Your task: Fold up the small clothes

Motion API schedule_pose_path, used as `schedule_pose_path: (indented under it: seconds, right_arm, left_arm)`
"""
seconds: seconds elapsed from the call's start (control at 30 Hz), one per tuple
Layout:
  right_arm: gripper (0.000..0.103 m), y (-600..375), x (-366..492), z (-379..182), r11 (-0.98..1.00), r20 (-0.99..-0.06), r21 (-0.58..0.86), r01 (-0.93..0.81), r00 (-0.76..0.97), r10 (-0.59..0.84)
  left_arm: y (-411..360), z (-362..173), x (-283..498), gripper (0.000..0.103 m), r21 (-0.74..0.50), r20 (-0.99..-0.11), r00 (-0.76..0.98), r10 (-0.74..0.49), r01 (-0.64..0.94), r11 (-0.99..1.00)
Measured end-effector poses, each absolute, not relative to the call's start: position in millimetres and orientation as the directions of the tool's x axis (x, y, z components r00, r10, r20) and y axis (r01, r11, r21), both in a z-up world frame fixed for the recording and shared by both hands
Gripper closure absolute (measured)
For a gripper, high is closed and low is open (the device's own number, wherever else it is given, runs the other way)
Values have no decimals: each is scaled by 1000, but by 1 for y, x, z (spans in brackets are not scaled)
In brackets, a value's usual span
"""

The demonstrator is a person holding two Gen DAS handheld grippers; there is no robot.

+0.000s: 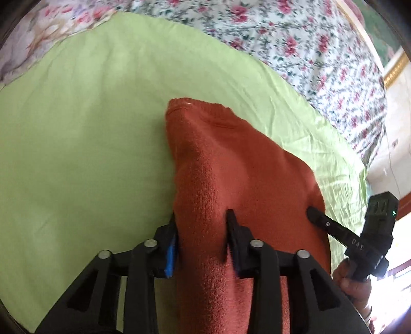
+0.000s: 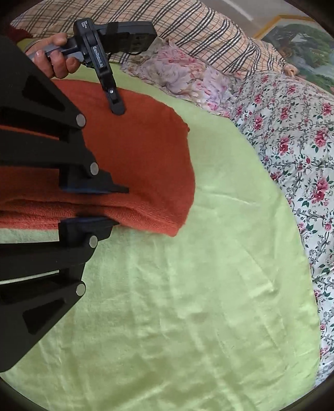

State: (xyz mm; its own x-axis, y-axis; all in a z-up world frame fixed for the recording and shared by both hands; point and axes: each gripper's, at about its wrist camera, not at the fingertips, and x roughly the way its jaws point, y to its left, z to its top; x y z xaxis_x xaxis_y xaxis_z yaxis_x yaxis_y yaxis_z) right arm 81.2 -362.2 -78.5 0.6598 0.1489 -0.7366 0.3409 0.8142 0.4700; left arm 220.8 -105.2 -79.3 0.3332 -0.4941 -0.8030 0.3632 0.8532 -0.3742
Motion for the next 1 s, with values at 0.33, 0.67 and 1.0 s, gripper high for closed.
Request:
schedule_pose_path:
  seconds: [0.33, 0.67, 1.0]
  right_arm:
    - [83, -361, 88, -76, 854, -779, 383, 351, 619, 95]
    - [71, -341, 45, -42, 863, -797, 300, 406, 604, -8]
    - [71, -283, -6, -54, 919, -824, 275, 282, 561, 75]
  left_arm:
    - [-105, -73, 208, 54, -296, -836, 371, -405, 315, 901]
    - [-65, -42, 140, 55, -234, -836, 423, -350, 303, 924]
    - [-57, -64, 104, 47, -219, -857, 389, -339, 321, 922]
